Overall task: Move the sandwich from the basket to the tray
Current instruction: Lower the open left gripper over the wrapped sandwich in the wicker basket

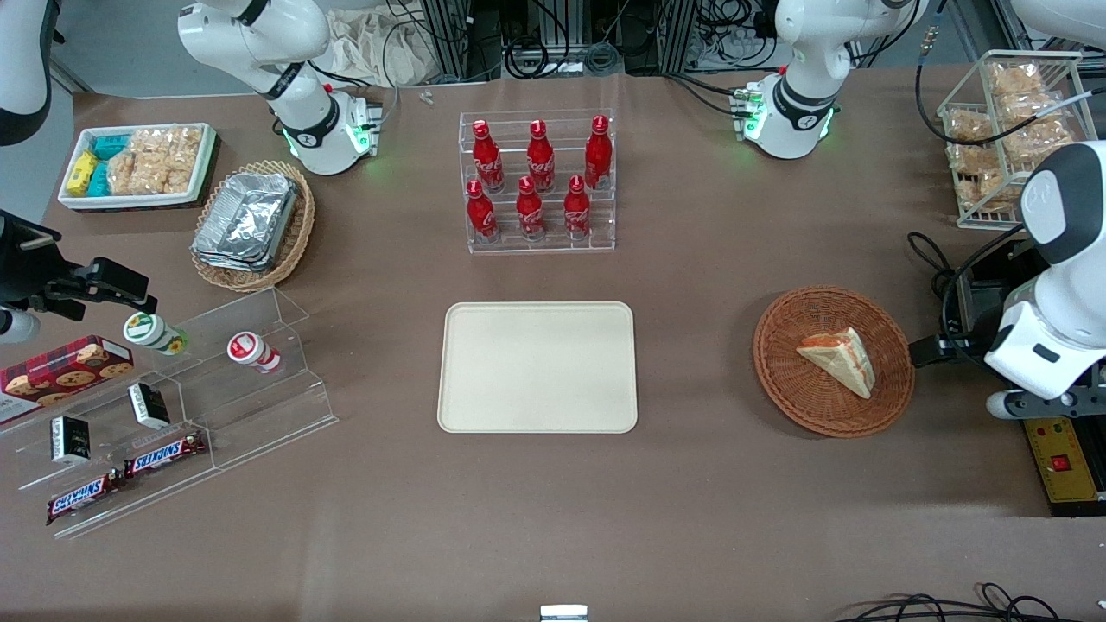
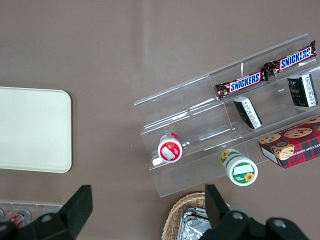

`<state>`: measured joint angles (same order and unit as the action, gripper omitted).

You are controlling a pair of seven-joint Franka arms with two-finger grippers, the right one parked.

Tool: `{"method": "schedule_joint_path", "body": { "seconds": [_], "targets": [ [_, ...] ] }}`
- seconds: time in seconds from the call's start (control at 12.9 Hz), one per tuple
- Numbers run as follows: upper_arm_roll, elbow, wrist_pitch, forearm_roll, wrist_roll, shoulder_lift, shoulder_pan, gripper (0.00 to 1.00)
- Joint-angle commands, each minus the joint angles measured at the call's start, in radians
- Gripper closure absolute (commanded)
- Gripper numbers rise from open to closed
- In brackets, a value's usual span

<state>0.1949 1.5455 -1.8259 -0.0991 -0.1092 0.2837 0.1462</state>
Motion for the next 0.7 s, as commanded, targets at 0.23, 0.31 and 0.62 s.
{"method": "schedule_joint_path", "body": {
  "seconds": [0.23,0.31,0.62],
  "targets": [
    [-0.003,0.079,0.034,-0.019,-0.297,0.002,-0.013,0.0],
    [-0.006,0.105,0.013,-0.019,-0.337,0.002,-0.01,0.0],
    [-0.009,0.231,-0.105,-0.017,-0.547,-0.001,-0.007,0.0]
  ]
}}
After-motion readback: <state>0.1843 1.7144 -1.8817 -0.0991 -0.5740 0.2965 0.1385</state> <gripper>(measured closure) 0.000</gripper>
